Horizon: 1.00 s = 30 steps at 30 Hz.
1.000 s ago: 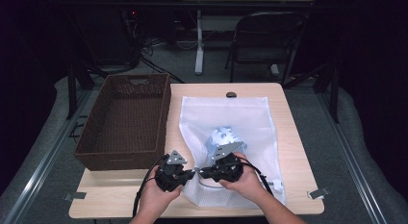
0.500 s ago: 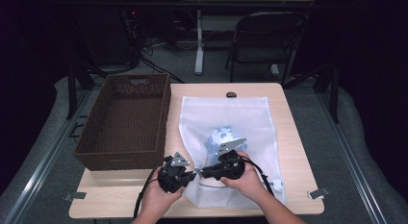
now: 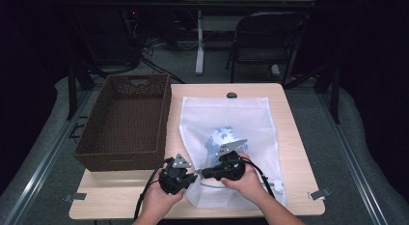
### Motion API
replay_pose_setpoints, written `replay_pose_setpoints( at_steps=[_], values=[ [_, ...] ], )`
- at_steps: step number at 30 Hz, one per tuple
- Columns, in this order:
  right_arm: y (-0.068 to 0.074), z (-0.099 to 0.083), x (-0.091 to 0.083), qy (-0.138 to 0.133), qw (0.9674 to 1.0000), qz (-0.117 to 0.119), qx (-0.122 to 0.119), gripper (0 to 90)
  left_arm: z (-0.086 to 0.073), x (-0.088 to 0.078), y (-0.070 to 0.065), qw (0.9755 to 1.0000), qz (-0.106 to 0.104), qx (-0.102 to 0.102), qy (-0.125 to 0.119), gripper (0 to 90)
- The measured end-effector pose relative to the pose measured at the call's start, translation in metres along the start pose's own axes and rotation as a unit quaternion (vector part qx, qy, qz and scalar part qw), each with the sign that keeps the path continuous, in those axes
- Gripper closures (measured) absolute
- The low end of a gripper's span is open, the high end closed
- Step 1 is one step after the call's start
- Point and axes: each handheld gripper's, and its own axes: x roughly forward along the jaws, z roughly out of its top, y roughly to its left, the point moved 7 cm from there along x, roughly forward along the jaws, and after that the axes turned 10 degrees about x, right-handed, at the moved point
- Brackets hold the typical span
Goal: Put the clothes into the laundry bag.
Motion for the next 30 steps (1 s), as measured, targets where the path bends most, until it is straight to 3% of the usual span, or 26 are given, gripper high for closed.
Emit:
replay_pose_setpoints(
  at_steps=[12,21,25,28,30],
  values=[
    [-0.0035,0.0024,0.0021,-0.019,0.9987,0.022,0.041,85.8,0.0008,0.0009,-0.0009,1.0,0.001,0.001,-0.001,88.5],
    [-0.0038,0.002,0.0029,-0.018,0.9986,0.023,0.043,86.1,0.0002,0.0022,-0.0019,1.0,-0.009,0.001,0.001,87.9],
    [-0.0013,0.0014,0.0037,-0.021,0.9992,0.016,0.029,86.3,0.0,0.0027,-0.0027,0.9993,-0.032,-0.02,-0.003,76.6],
    [0.0,0.0014,0.0037,-0.018,0.9993,0.017,0.028,86.3,0.0001,0.0025,-0.0013,0.9993,-0.027,-0.025,-0.006,69.7],
    [0.0005,0.0009,0.0043,-0.017,0.9994,0.018,0.025,86.3,0.0002,0.0013,0.0,0.9993,-0.026,-0.027,-0.009,69.9]
  ],
)
